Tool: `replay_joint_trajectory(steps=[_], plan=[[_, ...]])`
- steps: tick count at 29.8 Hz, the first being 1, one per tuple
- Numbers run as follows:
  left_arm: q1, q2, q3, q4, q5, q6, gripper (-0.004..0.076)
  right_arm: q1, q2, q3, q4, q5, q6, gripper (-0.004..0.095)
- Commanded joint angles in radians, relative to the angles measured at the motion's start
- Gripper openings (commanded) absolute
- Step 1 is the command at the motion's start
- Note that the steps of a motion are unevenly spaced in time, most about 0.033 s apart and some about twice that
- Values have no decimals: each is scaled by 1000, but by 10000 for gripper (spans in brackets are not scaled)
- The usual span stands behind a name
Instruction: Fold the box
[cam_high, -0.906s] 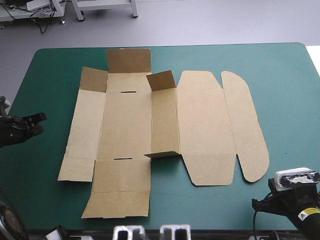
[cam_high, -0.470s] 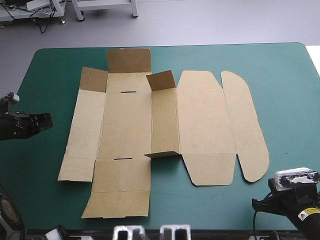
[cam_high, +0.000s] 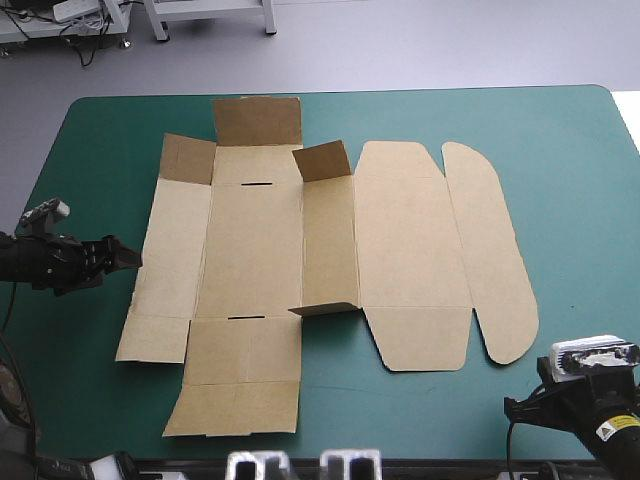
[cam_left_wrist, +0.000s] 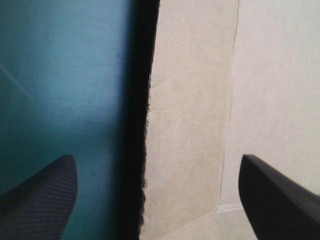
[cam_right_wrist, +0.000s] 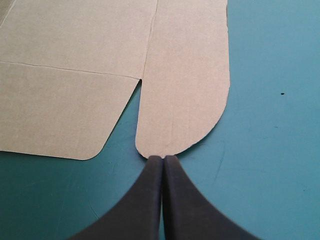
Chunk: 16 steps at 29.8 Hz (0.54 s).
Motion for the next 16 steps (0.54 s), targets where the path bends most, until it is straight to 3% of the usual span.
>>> replay_joint_trajectory(steps=[1, 6, 16], plan=[[-28, 24, -26, -75, 55, -10, 603, -1, 11, -25, 11, -58, -6, -13], [-80, 104, -26, -84, 101, -10, 561, -1, 11, -25, 11, -58, -6, -13], [-220, 173, -26, -94, 122, -10, 559, -1, 11, -25, 11, -58, -6, -13]])
